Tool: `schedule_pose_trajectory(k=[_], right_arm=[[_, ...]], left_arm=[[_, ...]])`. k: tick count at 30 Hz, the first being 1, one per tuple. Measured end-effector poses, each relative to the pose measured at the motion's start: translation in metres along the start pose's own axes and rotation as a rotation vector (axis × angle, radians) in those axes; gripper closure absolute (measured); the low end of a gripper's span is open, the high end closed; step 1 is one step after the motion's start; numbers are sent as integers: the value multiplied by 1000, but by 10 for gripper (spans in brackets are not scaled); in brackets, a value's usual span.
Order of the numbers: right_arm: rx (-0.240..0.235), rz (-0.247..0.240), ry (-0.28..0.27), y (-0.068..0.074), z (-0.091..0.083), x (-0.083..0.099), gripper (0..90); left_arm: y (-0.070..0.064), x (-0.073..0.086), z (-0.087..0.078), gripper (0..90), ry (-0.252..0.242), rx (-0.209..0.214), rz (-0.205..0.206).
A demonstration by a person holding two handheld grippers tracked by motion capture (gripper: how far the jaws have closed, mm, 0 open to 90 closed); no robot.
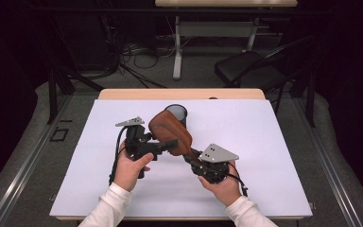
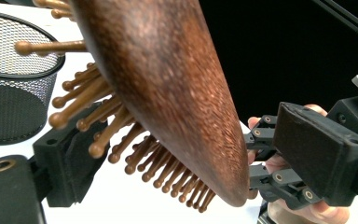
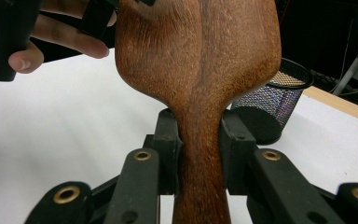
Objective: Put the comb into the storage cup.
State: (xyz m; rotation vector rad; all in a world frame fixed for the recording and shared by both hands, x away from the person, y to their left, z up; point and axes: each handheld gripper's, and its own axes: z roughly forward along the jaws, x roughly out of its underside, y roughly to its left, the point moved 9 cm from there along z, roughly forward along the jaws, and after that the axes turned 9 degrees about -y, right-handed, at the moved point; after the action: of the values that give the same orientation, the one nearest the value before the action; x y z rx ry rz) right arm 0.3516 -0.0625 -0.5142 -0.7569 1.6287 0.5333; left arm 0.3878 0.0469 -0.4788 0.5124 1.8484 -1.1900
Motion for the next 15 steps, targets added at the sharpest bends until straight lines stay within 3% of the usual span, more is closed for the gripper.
schedule_pose_trajectory(k=[15], right_arm=[[-2, -2, -2, 1, 0, 0, 713]], left_arm=[[7, -3, 9, 151, 1, -1, -35]])
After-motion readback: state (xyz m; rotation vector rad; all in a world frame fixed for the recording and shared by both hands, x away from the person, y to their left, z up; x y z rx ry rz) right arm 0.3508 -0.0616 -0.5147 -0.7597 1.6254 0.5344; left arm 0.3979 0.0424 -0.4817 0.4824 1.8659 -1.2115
